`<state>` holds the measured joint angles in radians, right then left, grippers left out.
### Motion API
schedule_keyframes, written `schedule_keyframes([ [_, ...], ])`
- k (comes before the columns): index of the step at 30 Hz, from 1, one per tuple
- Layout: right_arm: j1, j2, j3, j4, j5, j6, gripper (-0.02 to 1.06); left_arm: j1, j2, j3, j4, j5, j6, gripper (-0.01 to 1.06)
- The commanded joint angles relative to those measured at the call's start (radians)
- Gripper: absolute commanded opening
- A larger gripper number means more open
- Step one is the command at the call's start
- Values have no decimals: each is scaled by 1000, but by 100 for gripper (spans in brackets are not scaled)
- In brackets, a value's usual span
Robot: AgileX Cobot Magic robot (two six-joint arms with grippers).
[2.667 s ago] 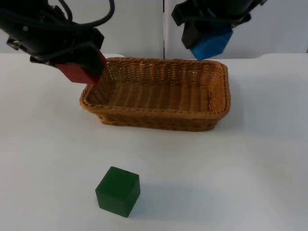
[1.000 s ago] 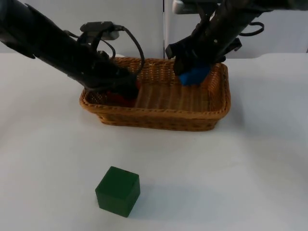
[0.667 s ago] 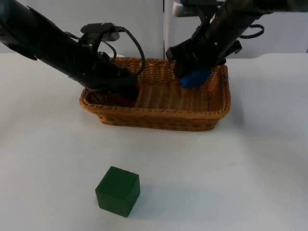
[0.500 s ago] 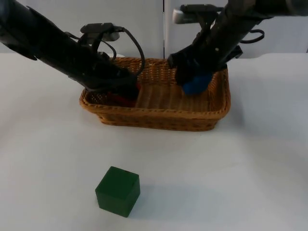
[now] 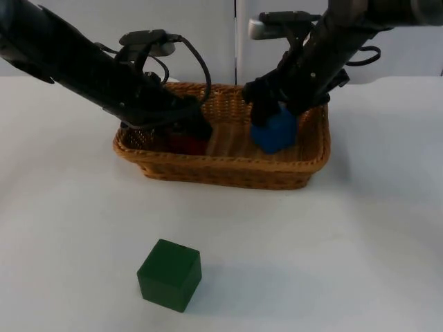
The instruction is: Pick up one cube with each hand and place exactly two cubes into the same basket, leaving the remaining cube outside.
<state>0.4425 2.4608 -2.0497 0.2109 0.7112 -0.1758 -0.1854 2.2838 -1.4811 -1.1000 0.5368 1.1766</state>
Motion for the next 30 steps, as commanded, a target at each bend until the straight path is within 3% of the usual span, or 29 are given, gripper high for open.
schedule_keyframes([
  [1,0,-20,-2,1,-6,-7,63,-3,-18,-1,-17,7,-2,82],
  [16,0,-255,-2,-27,25,-26,63,-3,-226,-1,14,67,-18,82],
  [30,0,-407,-2,-30,122,-26,63,-3,-450,-1,166,82,-185,82],
])
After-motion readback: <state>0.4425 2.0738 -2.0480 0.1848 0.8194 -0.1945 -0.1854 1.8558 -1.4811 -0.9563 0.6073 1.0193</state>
